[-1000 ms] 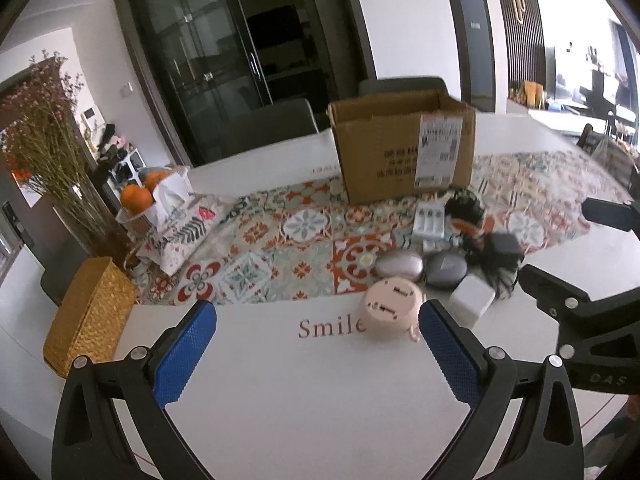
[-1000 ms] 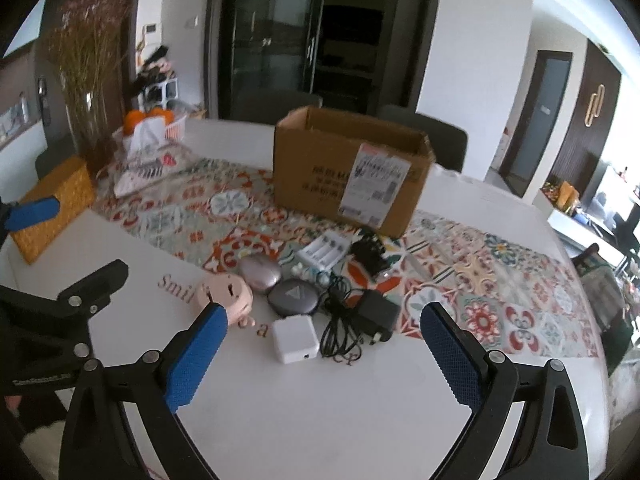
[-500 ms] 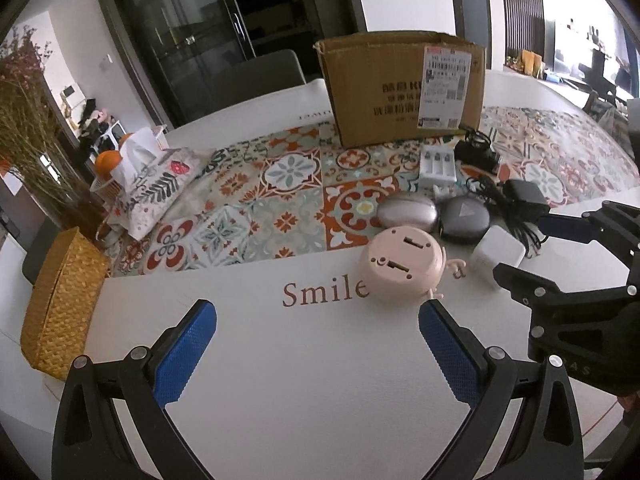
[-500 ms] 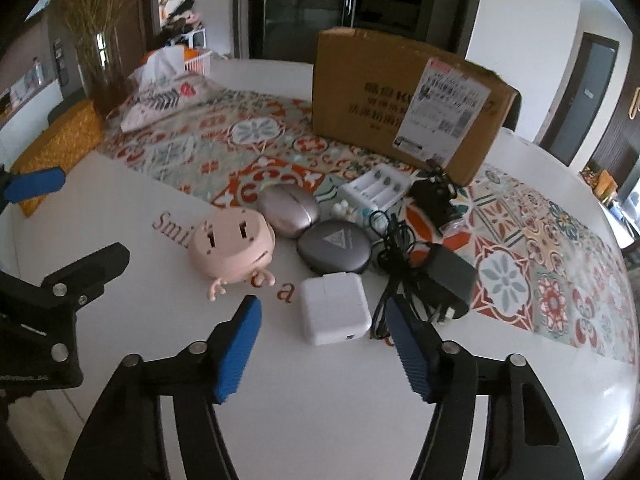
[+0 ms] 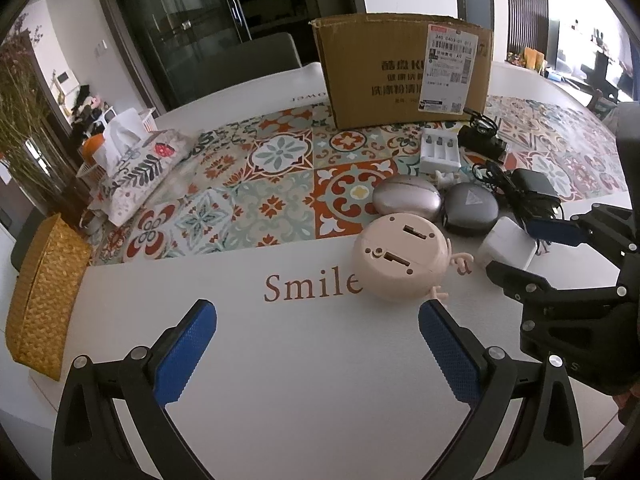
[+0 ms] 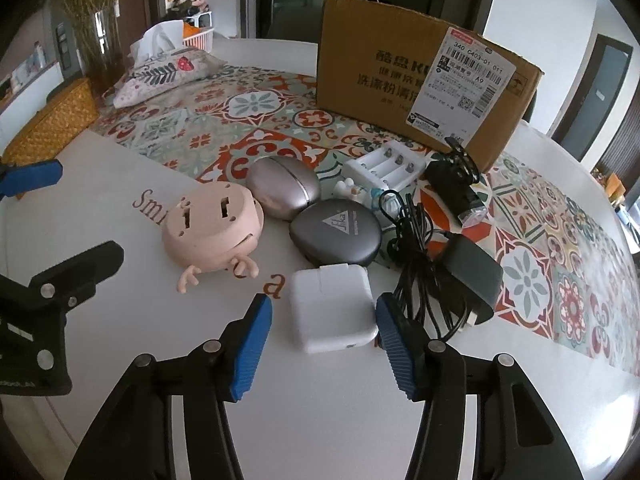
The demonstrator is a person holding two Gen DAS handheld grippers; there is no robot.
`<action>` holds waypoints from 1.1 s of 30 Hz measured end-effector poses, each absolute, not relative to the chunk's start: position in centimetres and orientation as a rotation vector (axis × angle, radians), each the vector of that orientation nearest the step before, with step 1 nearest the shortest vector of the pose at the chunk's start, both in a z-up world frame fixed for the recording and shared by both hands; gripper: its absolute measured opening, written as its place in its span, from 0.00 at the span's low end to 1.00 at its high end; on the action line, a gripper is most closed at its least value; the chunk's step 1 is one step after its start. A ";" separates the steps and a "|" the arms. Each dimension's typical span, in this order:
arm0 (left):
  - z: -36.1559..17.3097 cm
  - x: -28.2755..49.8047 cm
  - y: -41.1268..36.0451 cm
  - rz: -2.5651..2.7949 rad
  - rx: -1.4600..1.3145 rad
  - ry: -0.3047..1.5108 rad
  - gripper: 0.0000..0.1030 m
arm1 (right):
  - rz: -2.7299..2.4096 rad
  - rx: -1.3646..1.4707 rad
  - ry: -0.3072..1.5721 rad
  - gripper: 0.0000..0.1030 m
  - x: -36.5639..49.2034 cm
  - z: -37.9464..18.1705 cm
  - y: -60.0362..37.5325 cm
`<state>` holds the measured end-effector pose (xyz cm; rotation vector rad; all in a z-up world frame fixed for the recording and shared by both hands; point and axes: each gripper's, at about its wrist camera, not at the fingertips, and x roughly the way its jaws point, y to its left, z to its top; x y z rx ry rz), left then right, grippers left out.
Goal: Organize rigid objects
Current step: 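Move the left tool to the pink figurine while the right tool approaches the white charger, then close the left gripper on the pink figurine while the right gripper grasps the white charger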
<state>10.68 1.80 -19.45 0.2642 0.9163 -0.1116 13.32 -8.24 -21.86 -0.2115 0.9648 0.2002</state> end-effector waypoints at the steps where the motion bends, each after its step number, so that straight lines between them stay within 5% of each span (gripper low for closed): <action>1: -19.5 10.8 1.8 -0.112 0.264 0.917 1.00 | 0.202 -0.215 0.967 0.53 13.5 -21.9 -8.3; 33: -19.1 12.6 0.7 -0.277 0.311 0.935 1.00 | 0.164 -0.068 1.023 0.48 13.6 -22.2 -9.1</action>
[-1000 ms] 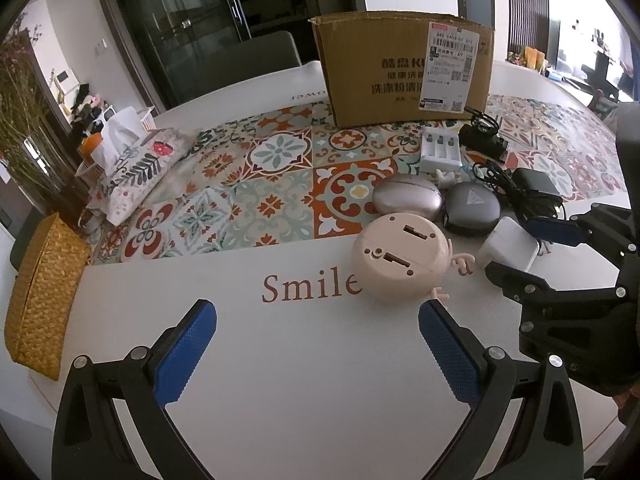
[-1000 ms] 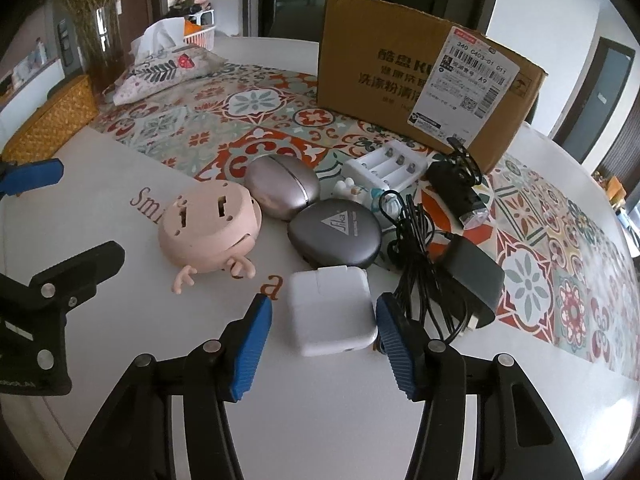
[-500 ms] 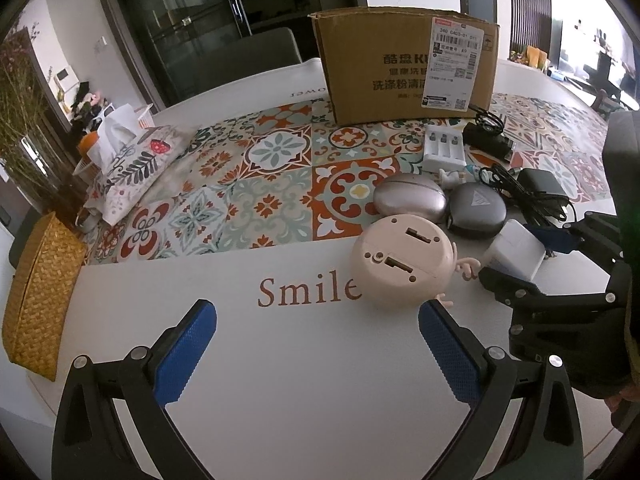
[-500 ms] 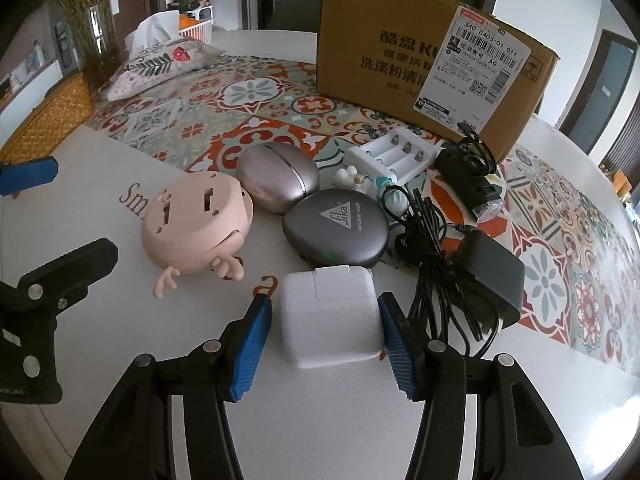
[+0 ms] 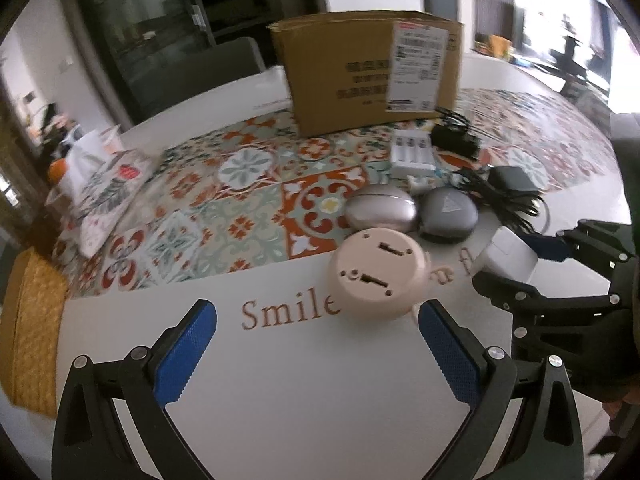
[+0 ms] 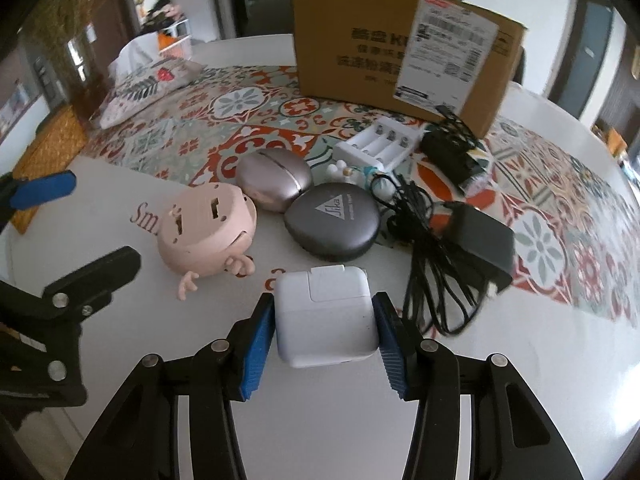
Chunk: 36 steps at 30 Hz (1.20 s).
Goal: Organize rigid objects
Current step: 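Close the left gripper on the pink figurine while the right gripper grasps the white charger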
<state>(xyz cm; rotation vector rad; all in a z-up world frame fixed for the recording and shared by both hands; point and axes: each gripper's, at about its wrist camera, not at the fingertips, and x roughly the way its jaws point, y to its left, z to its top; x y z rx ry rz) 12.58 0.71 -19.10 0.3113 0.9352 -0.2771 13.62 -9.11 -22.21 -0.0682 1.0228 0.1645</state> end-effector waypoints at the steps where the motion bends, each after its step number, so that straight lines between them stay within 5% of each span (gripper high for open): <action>1: -19.1 12.8 0.6 -0.297 0.320 0.939 1.00 | 0.151 -0.064 1.025 0.48 13.5 -22.0 -9.1; 17: -22.1 15.4 -2.3 -0.541 0.457 0.991 0.94 | -0.011 0.082 1.094 0.48 12.5 -21.5 -10.4; 29: -24.5 17.5 -3.5 -0.592 0.444 1.058 0.77 | -0.007 0.133 1.104 0.48 13.4 -22.6 -10.9; 36: -24.5 17.1 -3.7 -0.582 0.402 1.065 0.75 | -0.002 0.151 1.118 0.48 13.5 -22.8 -11.5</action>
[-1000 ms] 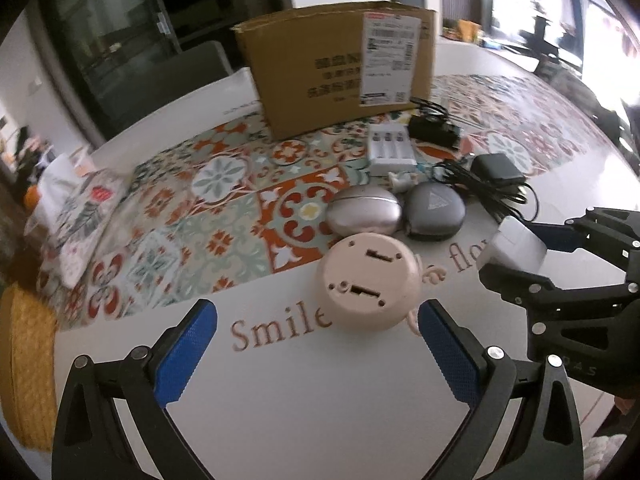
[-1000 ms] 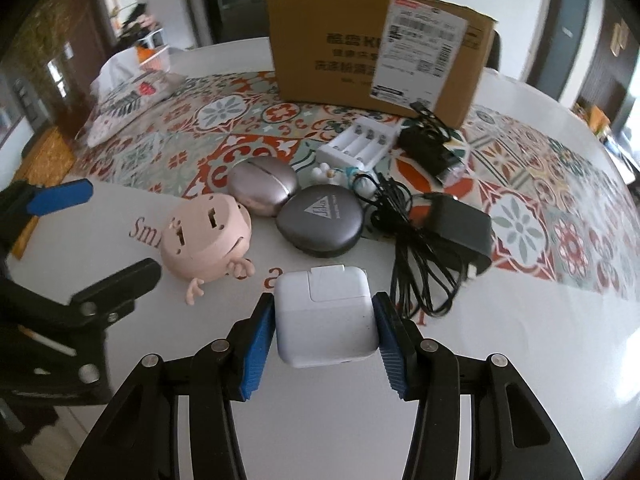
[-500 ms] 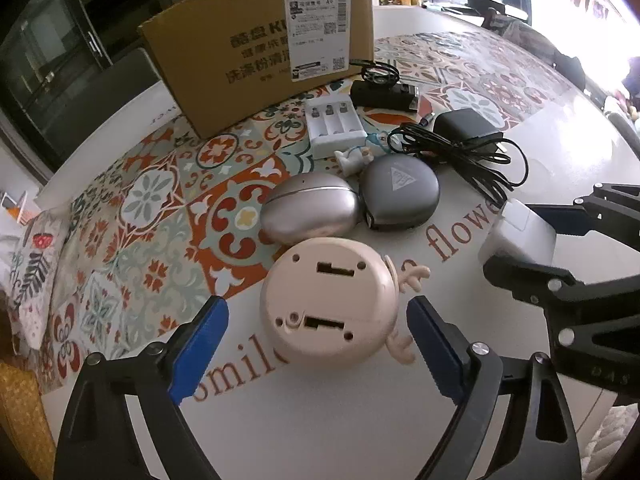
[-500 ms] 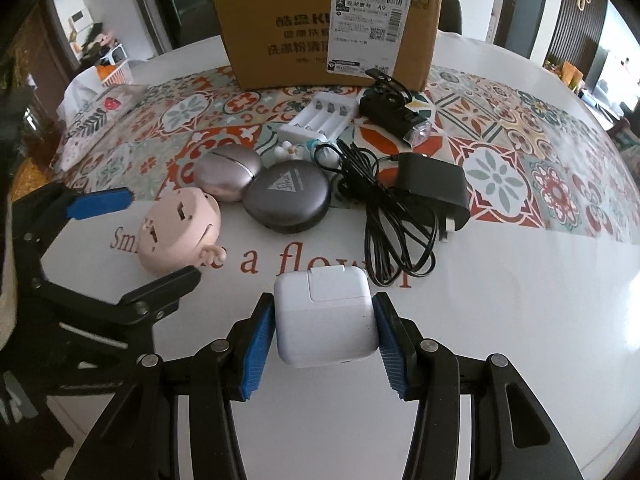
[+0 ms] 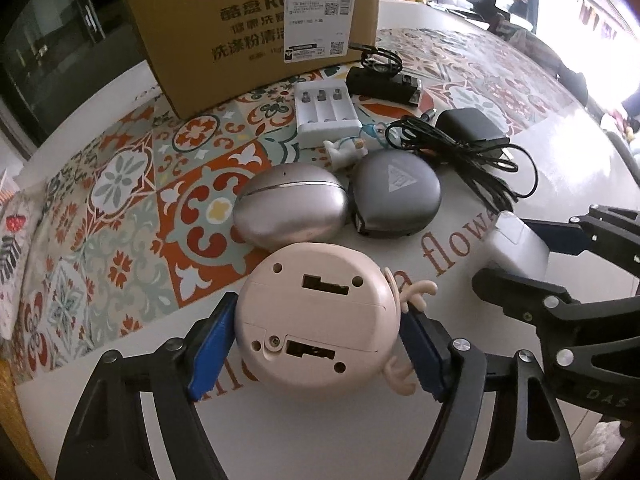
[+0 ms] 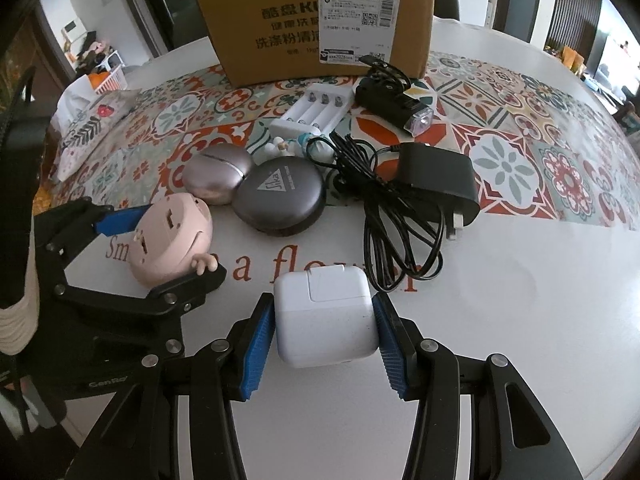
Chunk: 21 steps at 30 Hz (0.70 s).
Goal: Organize rigid objects
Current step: 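Close the left gripper on the pink figurine while the right gripper grasps the white charger, then lift the pink figurine and white charger with both tools over the cardboard box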
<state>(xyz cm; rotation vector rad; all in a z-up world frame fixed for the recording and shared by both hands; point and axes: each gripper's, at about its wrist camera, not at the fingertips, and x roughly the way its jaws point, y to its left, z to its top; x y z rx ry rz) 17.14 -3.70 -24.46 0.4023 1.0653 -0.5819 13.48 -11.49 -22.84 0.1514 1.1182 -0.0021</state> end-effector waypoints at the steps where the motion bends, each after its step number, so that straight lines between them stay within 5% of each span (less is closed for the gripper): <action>1: -24.3 17.0 -3.7 -0.575 0.399 1.057 0.75 | 0.001 0.153 1.118 0.48 13.5 -22.8 -11.5; 21: -17.3 16.2 -2.8 -0.421 0.289 0.958 0.75 | 0.055 0.147 1.022 0.45 13.4 -17.9 -12.2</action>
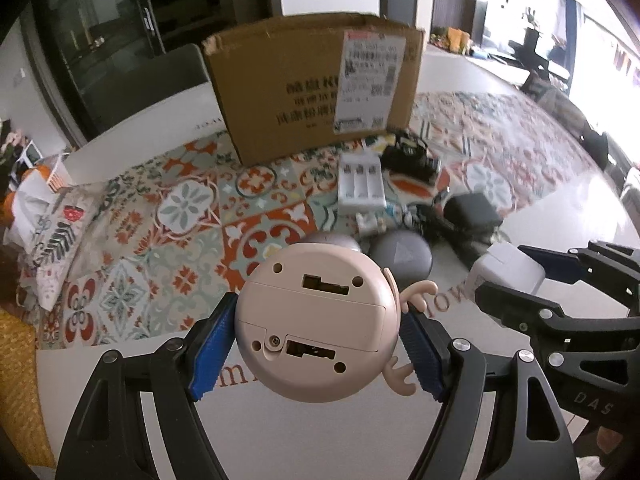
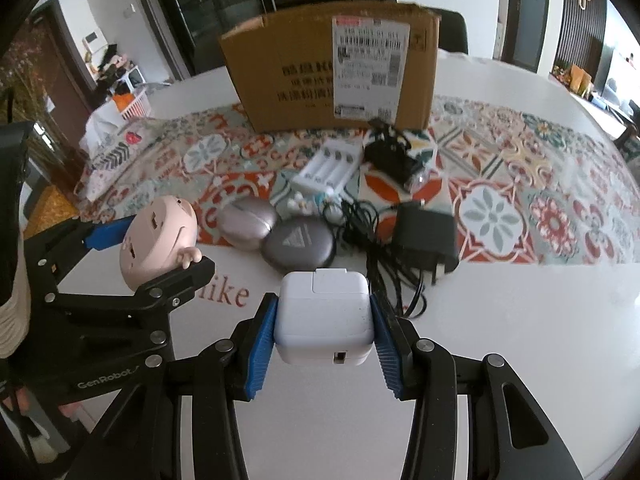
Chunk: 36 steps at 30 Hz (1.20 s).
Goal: Organize rigid objects
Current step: 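Lift the pink figurine and white charger with both tools over the cardboard box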
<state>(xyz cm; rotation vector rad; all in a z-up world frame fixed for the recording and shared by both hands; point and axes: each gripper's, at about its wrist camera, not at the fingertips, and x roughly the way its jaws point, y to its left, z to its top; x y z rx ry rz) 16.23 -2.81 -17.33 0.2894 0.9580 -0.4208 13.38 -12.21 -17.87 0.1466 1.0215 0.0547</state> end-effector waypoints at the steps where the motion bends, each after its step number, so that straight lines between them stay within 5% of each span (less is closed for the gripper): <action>1: -16.9 16.3 -2.9 -0.413 0.282 0.952 0.75 | 0.055 0.144 1.010 0.45 13.4 -17.4 -12.3; 36: -4.1 25.4 -5.6 -0.293 0.167 0.732 0.75 | 0.067 0.034 0.624 0.45 22.6 -4.2 -16.4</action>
